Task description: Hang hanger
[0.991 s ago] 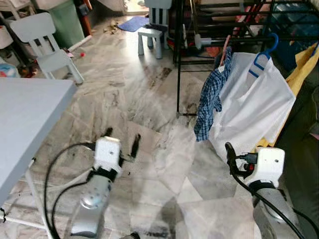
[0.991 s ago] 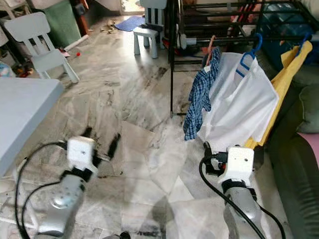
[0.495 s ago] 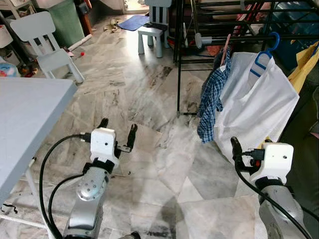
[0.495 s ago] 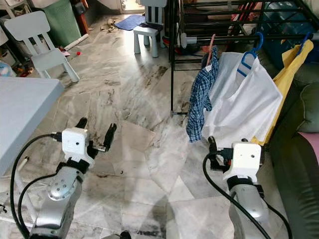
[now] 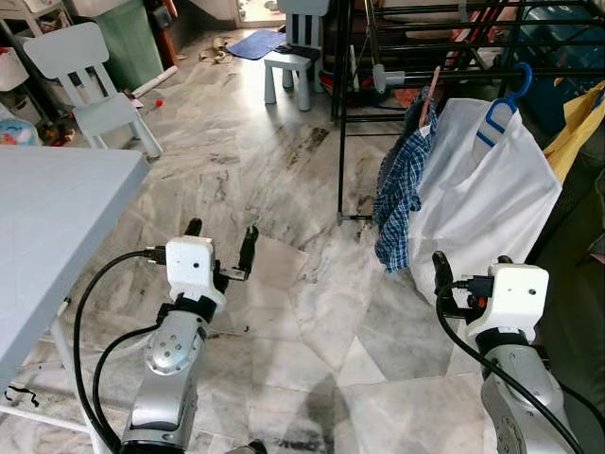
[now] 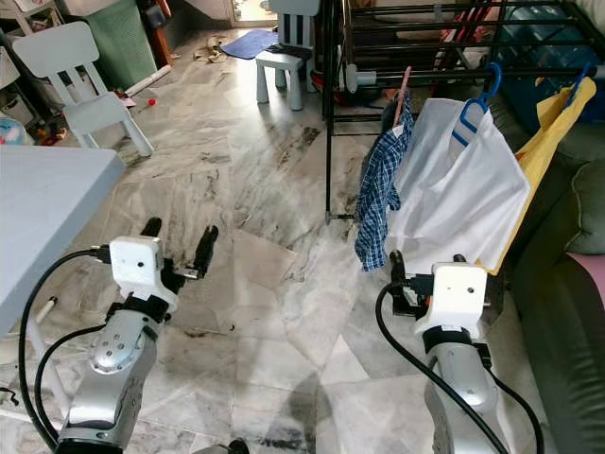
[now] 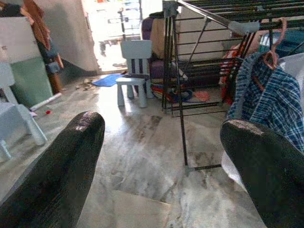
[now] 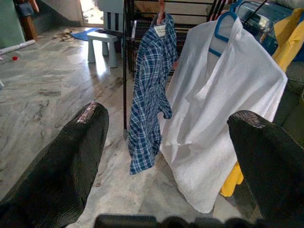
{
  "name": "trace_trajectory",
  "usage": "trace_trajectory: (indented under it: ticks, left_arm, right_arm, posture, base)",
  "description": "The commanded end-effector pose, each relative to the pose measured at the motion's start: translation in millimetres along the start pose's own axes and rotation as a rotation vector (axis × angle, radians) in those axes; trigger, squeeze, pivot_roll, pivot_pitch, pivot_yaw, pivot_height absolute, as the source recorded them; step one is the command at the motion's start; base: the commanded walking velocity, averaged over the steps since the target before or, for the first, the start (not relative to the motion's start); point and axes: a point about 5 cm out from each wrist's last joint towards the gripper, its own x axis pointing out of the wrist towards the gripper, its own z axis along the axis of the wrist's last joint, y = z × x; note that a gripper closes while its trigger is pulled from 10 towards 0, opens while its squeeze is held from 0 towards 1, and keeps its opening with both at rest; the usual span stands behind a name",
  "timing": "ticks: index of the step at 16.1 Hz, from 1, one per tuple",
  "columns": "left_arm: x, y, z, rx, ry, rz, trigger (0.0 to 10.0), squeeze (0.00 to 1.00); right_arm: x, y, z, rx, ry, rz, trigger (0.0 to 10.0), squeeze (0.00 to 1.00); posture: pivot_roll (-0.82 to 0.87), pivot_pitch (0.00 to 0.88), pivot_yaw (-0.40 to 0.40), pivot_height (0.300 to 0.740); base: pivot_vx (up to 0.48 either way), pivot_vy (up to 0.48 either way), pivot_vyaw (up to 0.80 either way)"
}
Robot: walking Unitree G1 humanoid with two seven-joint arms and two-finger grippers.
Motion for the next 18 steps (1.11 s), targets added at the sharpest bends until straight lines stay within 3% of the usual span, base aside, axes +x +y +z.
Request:
trace_trajectory:
  ticks: [1, 5, 18]
  left_arm:
    - [-0.8, -3.0, -4.4, -0.016, 0.023, -0.013, 10.0, 0.0]
    - [0.7, -6.4, -6.1, -0.024, 0.031, -0.024, 10.0, 0.0]
    - [2.8, -17.1, -15.0, -0.044, 0.054, -0.081, 10.0, 0.0]
  right_arm:
    - [0.7, 1.8, -2.0, 0.017, 0.015, 0.003, 10.0, 0.0]
    - [3.3, 0.0, -1.3, 0.015, 0.004, -0.004, 10.0, 0.0]
    - [13.4, 3.7, -7.4, 0.017, 0.0, -0.022, 10.0, 0.0]
  posture:
    - [-0.14, 0.066, 0.078, 0.74]
    - [-0.15, 0.061, 0.078, 0.74]
    - [-0.16, 0.003, 0.097, 0.74]
  base:
    - [0.247, 0.0, 0.0]
    - [0.264, 0.181, -0.8]
    - [0.312, 0.313, 0.0]
